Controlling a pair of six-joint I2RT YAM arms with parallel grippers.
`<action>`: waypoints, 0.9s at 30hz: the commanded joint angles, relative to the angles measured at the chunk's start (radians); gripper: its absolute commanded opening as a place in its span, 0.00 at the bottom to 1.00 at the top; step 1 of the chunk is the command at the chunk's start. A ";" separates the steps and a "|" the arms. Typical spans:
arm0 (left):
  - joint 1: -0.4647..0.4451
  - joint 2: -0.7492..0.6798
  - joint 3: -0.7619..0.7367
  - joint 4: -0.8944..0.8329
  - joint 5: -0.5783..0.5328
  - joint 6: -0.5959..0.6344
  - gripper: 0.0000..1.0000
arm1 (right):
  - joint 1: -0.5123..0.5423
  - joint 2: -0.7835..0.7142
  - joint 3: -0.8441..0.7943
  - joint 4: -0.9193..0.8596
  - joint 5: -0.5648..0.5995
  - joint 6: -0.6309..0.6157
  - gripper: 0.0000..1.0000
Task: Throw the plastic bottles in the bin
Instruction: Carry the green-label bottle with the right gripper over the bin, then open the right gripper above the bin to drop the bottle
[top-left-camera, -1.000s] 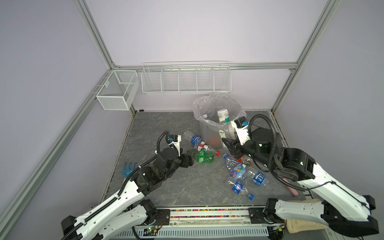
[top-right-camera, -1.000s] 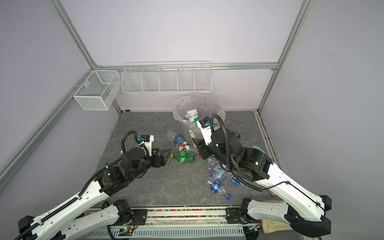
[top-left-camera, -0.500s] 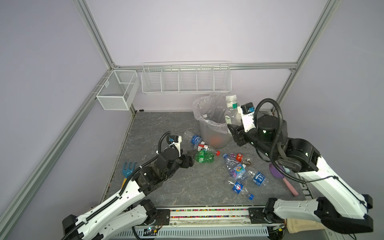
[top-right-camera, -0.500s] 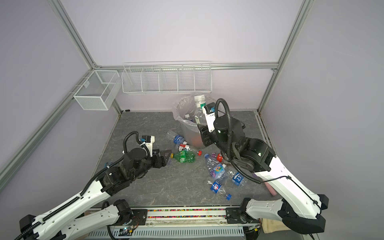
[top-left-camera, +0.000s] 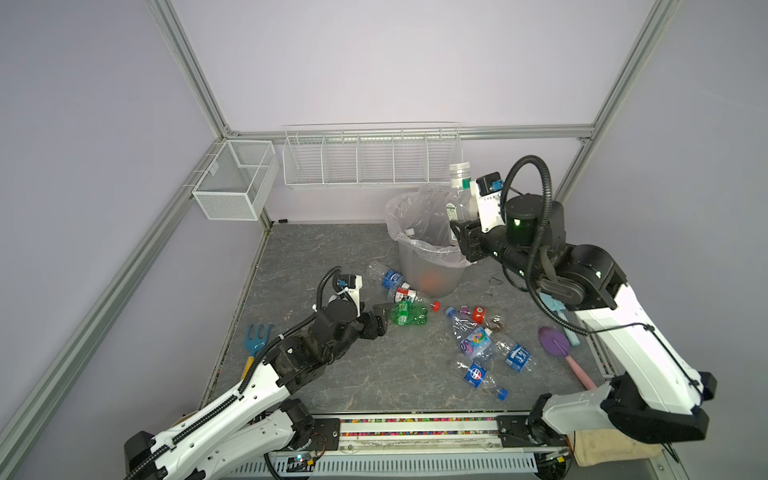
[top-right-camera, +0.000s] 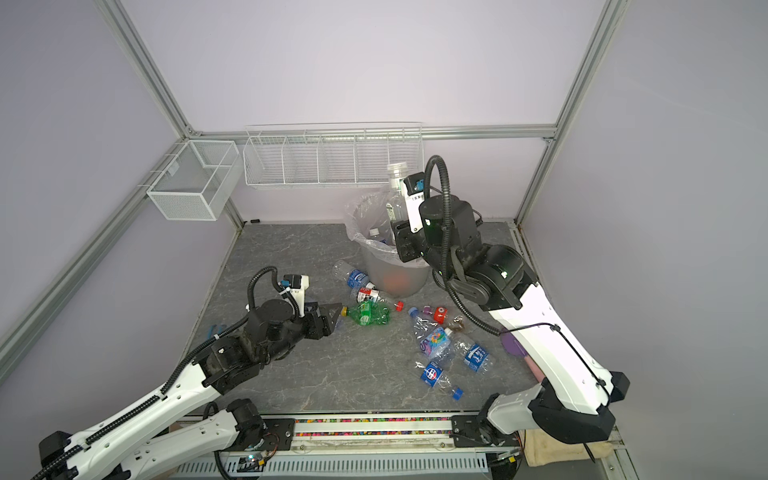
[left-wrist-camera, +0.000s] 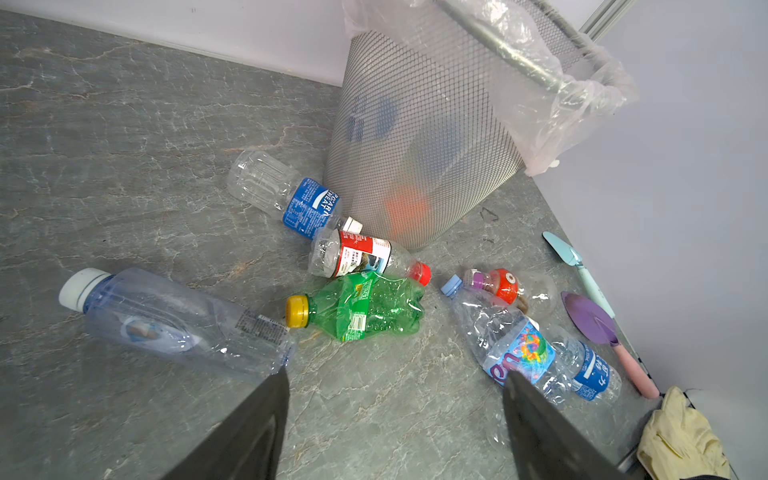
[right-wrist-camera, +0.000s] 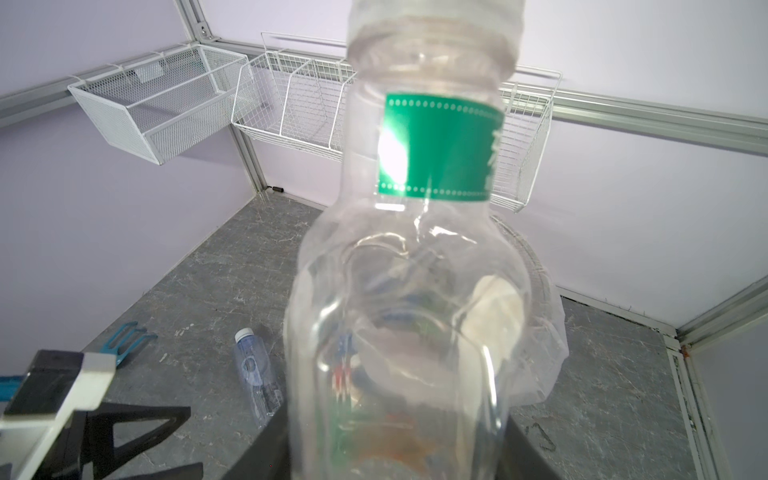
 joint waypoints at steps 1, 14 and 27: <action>-0.004 -0.021 -0.016 0.003 -0.001 -0.023 0.80 | -0.028 0.072 0.102 -0.035 -0.044 -0.028 0.08; -0.005 -0.071 -0.035 -0.037 -0.018 -0.041 0.80 | -0.228 0.534 0.529 -0.315 -0.218 0.044 0.73; -0.010 -0.010 -0.003 -0.027 0.010 0.004 0.80 | -0.161 0.240 0.206 -0.105 -0.125 0.033 0.88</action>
